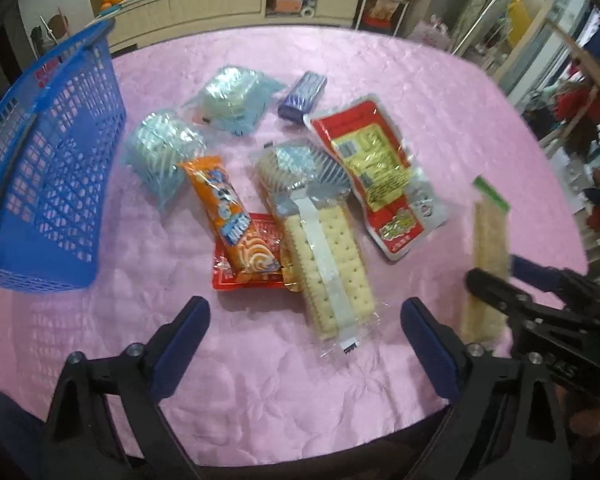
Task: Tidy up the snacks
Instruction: 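Grasp a cracker pack with the right tool while the left tool grasps another cracker pack, then carry both cracker packs over the blue basket with both tools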
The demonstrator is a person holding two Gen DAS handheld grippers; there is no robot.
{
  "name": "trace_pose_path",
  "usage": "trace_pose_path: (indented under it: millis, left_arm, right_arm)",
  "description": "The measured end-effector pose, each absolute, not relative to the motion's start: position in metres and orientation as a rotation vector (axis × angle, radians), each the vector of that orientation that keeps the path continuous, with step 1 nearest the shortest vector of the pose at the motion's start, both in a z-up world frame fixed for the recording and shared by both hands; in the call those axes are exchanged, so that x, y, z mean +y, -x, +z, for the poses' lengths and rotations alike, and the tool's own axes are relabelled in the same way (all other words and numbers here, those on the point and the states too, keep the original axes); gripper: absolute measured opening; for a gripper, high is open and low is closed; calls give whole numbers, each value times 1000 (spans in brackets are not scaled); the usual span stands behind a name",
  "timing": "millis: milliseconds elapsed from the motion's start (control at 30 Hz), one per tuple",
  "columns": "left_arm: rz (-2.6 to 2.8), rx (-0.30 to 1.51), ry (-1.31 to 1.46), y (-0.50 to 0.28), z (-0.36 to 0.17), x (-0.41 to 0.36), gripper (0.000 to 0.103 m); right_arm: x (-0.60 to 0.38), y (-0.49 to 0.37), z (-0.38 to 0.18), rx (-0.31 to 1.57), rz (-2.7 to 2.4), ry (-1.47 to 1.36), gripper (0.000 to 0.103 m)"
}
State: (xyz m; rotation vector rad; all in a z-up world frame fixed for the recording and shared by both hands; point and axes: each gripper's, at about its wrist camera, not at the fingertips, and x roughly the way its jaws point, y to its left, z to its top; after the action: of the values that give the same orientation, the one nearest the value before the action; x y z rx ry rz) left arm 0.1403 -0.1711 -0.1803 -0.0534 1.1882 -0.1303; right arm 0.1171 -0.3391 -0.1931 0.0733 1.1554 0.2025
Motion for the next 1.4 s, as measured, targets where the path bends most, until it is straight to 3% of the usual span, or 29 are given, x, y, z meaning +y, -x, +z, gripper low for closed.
trace_pose_path:
  millis: [333, 433, 500, 933, 1400]
  left_arm:
    - [-41, 1251, -43, -160, -212, -206, 82]
    - [-37, 1268, -49, -165, -222, -210, 70]
    - [-40, 1276, -37, -166, -224, -211, 48]
    - [-113, 1234, 59, -154, -205, -185, 41]
    - [-162, 1062, 50, -122, -141, -134, 41]
  right_arm:
    - [-359, -124, -199, 1152, 195, -31, 65]
    - [-360, -125, -202, 1152, 198, -35, 65]
    - [-361, -125, -204, 1153, 204, -41, 65]
    - [-350, -123, -202, 1166, 224, -61, 65]
    - [-300, -109, -145, 1077, 266, 4, 65]
